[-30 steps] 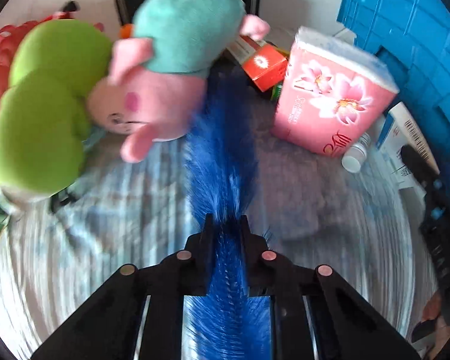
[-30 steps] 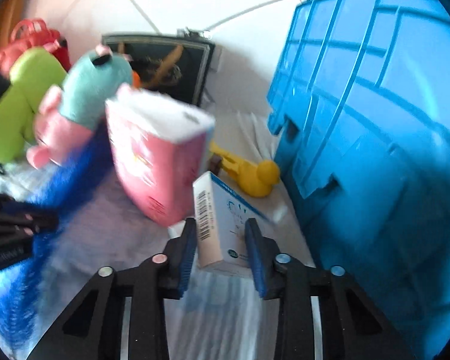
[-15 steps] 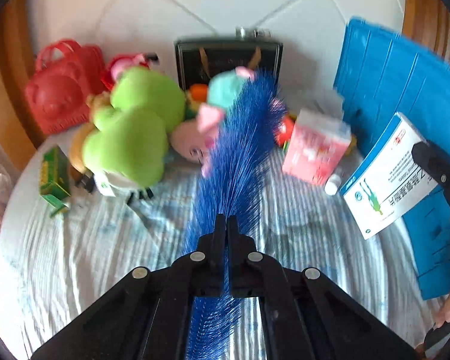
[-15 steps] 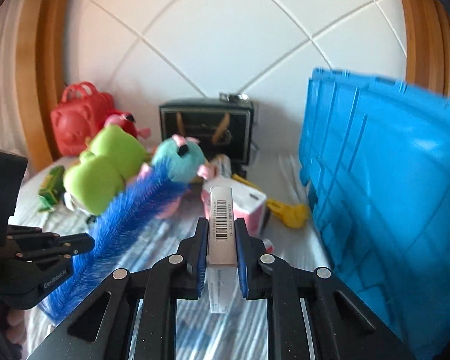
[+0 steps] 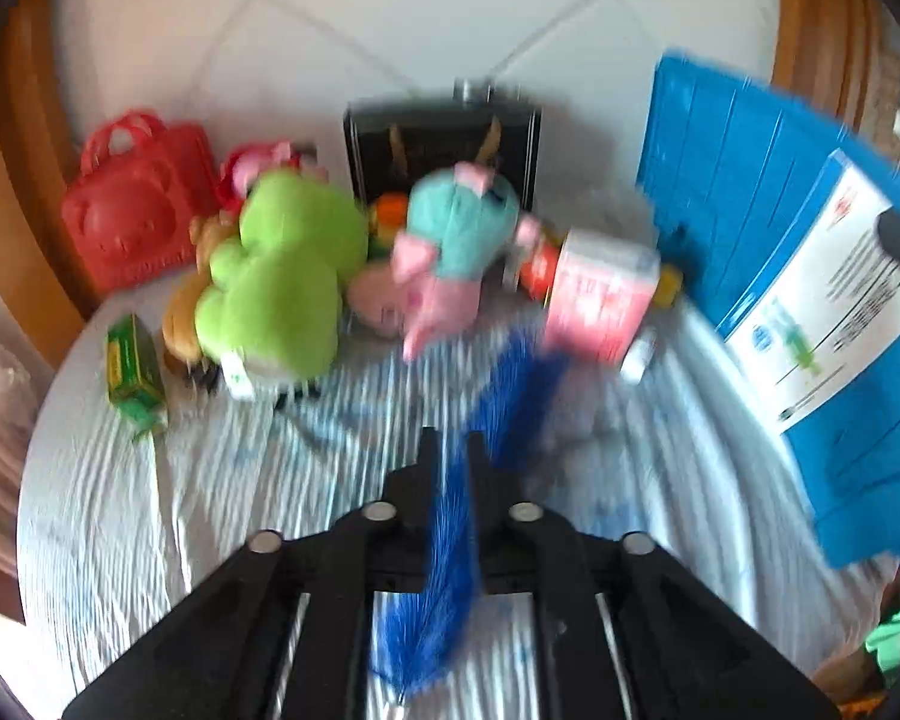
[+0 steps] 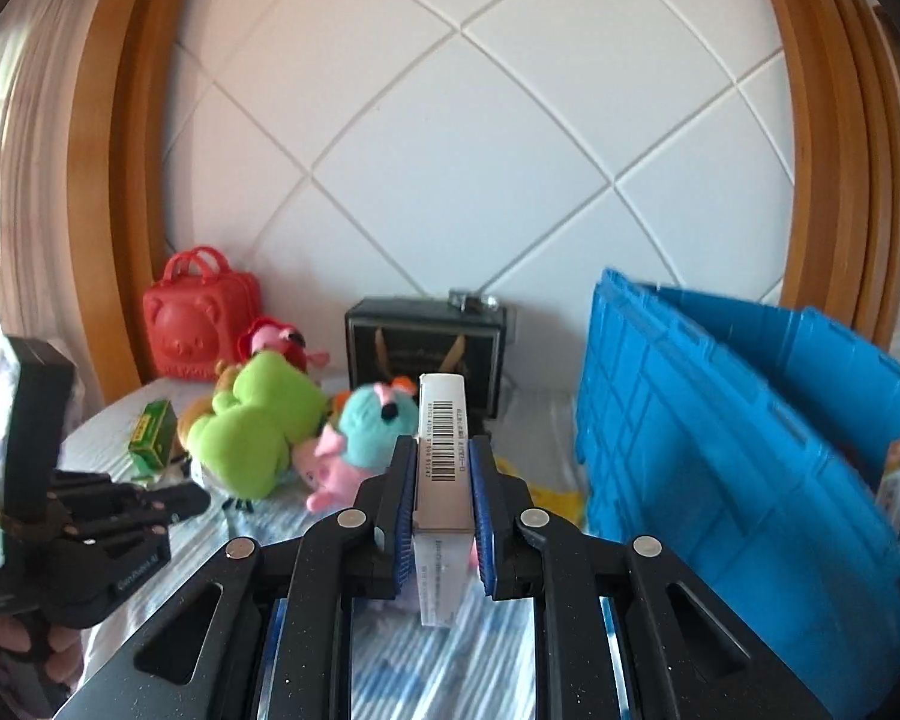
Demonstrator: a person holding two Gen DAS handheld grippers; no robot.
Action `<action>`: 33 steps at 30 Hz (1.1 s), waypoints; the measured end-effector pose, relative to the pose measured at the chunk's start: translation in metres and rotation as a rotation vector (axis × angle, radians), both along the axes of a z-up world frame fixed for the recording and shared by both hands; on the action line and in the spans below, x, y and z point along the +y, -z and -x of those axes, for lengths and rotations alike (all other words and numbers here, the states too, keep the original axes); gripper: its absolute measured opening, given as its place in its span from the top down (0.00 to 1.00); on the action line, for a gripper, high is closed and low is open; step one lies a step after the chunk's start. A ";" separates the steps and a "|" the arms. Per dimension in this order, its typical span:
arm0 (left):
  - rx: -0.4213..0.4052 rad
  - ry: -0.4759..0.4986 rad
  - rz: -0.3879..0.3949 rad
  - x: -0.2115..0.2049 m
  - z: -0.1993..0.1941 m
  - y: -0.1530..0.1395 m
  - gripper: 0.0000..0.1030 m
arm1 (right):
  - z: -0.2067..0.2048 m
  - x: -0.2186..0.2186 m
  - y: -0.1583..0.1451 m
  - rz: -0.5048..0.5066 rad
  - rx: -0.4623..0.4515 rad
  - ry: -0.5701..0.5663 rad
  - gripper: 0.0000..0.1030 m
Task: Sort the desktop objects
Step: 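Grasp the blue feather duster with the left tool while the right tool grasps the white-blue box, then carry the duster and box over the crate and open both tools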
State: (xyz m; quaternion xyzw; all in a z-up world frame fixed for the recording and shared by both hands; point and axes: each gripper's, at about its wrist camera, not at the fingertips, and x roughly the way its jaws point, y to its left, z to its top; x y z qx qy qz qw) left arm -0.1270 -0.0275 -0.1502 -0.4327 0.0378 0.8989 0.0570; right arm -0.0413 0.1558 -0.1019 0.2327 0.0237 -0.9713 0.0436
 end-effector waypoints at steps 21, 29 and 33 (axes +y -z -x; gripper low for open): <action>-0.050 0.073 0.007 0.000 -0.019 0.034 0.92 | -0.006 0.004 0.039 0.036 -0.138 0.081 0.83; 0.298 0.112 -0.140 0.034 -0.040 -0.130 0.98 | -0.041 0.043 -0.080 0.052 0.140 0.103 0.83; 0.441 0.161 -0.176 0.090 -0.053 -0.203 0.99 | -0.059 0.079 -0.139 0.012 0.267 0.145 0.83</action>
